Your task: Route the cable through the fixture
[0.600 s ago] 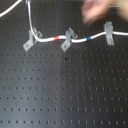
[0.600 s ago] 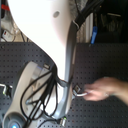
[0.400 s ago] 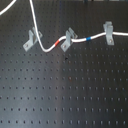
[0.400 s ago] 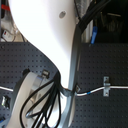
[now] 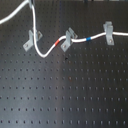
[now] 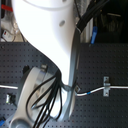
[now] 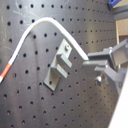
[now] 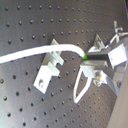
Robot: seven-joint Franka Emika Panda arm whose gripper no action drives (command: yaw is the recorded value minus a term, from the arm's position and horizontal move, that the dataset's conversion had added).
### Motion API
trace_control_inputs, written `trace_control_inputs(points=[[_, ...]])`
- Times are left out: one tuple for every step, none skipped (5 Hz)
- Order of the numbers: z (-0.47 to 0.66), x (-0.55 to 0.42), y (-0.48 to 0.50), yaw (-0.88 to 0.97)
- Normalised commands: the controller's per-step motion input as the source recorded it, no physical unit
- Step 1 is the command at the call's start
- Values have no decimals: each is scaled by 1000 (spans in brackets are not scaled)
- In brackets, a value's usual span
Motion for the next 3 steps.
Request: trace_control_inputs(points=[[350,-278,-211,-229],[6,-232,75,-357],[34,-173,170,-646]])
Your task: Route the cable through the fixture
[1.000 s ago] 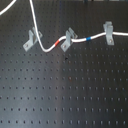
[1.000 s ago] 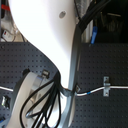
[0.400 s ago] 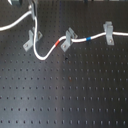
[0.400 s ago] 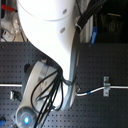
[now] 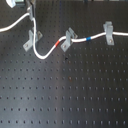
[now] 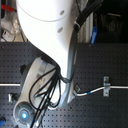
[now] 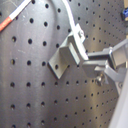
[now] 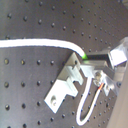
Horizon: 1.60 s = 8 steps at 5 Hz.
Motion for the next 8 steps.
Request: trace_control_inputs(points=[[99,-135,119,-734],[159,-104,108,-757],[185,-131,115,-720],[182,-191,88,-563],[322,-281,98,-517],[325,-417,41,-374],[167,-421,-4,-189],[0,-1,-11,0]])
